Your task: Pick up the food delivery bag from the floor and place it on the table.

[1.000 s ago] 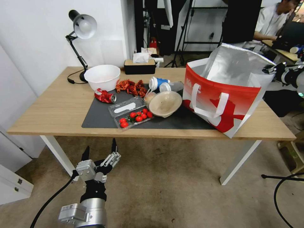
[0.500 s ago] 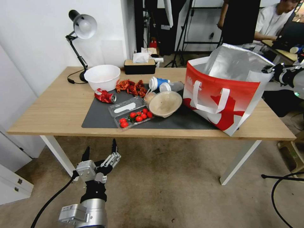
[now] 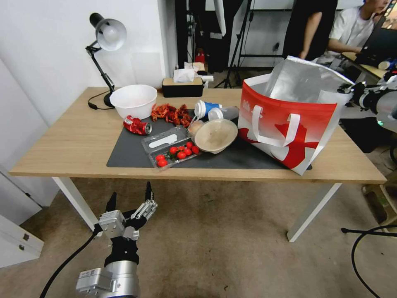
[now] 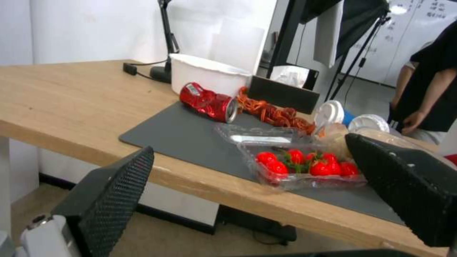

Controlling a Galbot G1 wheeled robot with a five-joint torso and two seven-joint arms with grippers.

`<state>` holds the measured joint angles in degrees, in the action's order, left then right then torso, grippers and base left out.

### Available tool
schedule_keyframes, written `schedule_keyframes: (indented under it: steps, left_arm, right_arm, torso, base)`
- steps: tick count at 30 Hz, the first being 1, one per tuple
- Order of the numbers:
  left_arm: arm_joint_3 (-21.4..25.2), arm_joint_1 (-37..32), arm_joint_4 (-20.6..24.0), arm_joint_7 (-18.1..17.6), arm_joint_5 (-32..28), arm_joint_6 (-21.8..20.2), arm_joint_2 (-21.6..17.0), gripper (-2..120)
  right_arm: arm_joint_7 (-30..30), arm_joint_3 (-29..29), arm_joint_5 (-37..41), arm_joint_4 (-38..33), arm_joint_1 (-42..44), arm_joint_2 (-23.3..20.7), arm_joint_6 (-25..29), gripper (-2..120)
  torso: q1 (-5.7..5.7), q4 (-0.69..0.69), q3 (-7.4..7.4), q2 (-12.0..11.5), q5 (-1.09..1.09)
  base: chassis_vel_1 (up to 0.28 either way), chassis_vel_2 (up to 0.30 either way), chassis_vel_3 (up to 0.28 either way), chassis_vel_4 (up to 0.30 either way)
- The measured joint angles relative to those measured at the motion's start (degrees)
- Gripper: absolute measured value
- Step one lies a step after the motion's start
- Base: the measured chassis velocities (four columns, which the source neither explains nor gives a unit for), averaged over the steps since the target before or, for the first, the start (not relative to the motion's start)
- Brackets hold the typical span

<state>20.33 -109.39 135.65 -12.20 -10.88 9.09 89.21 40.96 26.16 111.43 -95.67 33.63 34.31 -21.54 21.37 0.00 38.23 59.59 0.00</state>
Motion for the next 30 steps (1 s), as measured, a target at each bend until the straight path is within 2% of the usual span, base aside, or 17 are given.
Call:
schedule_keyframes:
  steps: [1,2,4,6,9,11,14,15,18,19,22,23,26,30]
  left_arm:
    - [0.0,0.0,0.0,0.0,0.0,0.0,0.0,100]
    - [0.0,0.0,0.0,0.0,0.0,0.0,0.0,100]
    - [0.0,-0.1,0.0,0.0,0.0,0.1,0.0,100]
    - [0.0,-0.1,0.0,0.0,0.0,0.1,0.0,100]
    - [0.0,-0.2,0.1,0.1,0.0,0.1,0.0,100]
    - [0.0,-0.2,0.1,0.1,0.0,0.1,0.0,100]
    - [0.0,-0.3,0.1,0.1,0.1,0.2,0.0,100]
    - [0.0,-0.3,0.1,0.1,0.1,0.2,0.0,100]
    - [0.0,-0.3,0.1,0.2,0.1,0.3,0.0,100]
    - [0.0,-0.3,0.1,0.2,0.1,0.3,0.0,100]
    - [0.0,-0.3,0.1,0.2,0.1,0.3,0.0,100]
    - [0.0,-0.3,0.1,0.2,0.1,0.3,0.0,100]
    - [0.0,-0.4,0.1,0.3,0.1,0.3,0.0,100]
    - [-0.1,-0.4,0.1,0.3,0.1,0.3,0.0,100]
  right_arm:
    - [-0.4,-0.2,-0.6,0.1,-0.1,0.0,0.1,7]
    - [-0.4,-0.2,-0.6,0.1,-0.1,0.0,0.1,7]
    - [-1.8,-0.7,-1.6,0.5,-0.4,0.1,0.3,19]
    - [-2.1,-1.0,-1.9,0.6,-0.6,0.2,0.4,22]
    - [-3.0,-1.9,-2.8,1.2,-1.1,0.4,0.6,37]
    - [-3.4,-2.3,-3.3,1.4,-1.3,0.5,0.8,40]
    - [-4.7,-3.1,-4.3,2.1,-1.9,0.5,1.0,56]
    - [-4.7,-3.1,-4.3,2.1,-1.9,0.5,1.0,56]
    - [-5.5,-3.5,-5.3,2.2,-2.0,0.5,1.1,71]
    - [-5.5,-3.5,-5.3,2.2,-2.0,0.5,1.1,71]
    - [-6.5,-3.5,-5.9,2.2,-1.9,0.5,1.3,85]
    - [-6.5,-3.5,-5.9,2.2,-1.9,0.5,1.3,85]
    - [-8.1,-3.8,-7.4,2.2,-1.8,0.4,1.8,98]
    - [-9.8,-4.3,-9.3,2.4,-1.8,0.1,2.4,100]
  torso:
    - [0.0,0.0,0.0,0.0,-0.01]
    - [0.0,0.0,0.0,0.0,-0.01]
    - [0.0,0.0,0.0,0.0,0.0]
    - [0.0,0.0,0.0,0.0,0.0]
    - [0.0,0.0,0.0,0.0,0.0]
    - [0.0,0.0,0.0,0.0,-0.01]
    - [0.0,0.0,0.0,0.0,0.0]
    - [0.0,0.0,0.0,0.0,0.0]
    - [0.0,0.0,0.0,0.0,0.0]
    - [0.0,0.0,0.0,0.0,0.0]
    - [0.0,0.0,0.0,0.0,0.0]
    - [0.0,0.0,0.0,0.0,0.0]
    - [0.0,0.0,0.0,0.0,0.0]
    - [0.0,0.0,0.0,0.0,0.0]
  base:
    - [0.0,0.0,0.0,0.0]
    - [0.0,0.0,0.0,0.0]
    - [0.0,0.0,0.0,0.0]
    - [0.0,0.0,0.0,0.0]
    - [0.0,0.0,0.0,0.0]
    - [0.0,0.0,0.0,0.0]
    - [0.0,0.0,0.0,0.0]
    - [0.0,0.0,0.0,0.0]
    - [0.0,0.0,0.0,0.0]
    - [0.0,0.0,0.0,0.0]
    - [0.0,0.0,0.0,0.0]
    - [0.0,0.0,0.0,0.0]
    - [0.0,0.0,0.0,0.0]
    - [0.0,0.0,0.0,0.0]
